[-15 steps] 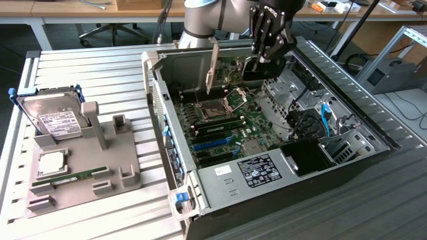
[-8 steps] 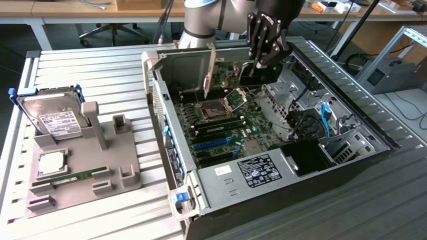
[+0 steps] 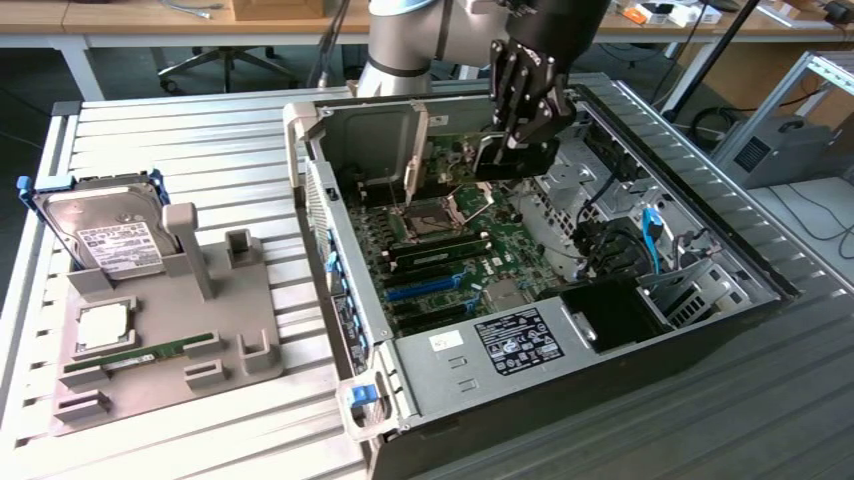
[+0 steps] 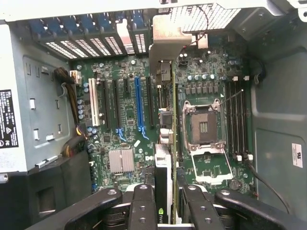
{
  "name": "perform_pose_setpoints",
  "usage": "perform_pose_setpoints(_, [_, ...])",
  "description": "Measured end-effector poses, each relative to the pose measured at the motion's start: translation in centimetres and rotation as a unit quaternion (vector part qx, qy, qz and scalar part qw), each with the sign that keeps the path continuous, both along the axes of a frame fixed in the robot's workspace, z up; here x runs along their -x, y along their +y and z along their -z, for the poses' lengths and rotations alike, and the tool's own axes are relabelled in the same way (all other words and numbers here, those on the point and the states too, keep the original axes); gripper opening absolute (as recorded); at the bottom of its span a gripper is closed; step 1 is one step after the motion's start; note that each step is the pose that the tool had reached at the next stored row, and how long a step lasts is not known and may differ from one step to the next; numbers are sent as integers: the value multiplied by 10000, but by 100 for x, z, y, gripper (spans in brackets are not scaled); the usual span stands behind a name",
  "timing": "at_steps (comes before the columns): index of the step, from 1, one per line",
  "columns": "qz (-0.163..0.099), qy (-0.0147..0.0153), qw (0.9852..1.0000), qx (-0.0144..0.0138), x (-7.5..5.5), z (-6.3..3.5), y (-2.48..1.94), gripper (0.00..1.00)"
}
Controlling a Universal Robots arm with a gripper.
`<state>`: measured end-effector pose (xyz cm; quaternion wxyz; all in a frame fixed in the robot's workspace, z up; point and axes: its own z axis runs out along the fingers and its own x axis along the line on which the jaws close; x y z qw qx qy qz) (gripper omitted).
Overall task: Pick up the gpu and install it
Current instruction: 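Insert the gpu into the slot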
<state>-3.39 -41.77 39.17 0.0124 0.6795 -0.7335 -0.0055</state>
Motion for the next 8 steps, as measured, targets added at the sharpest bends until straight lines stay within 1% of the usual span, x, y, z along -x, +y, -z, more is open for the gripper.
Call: perform_pose_setpoints(8, [0, 1, 10000, 0, 15, 99, 0, 27])
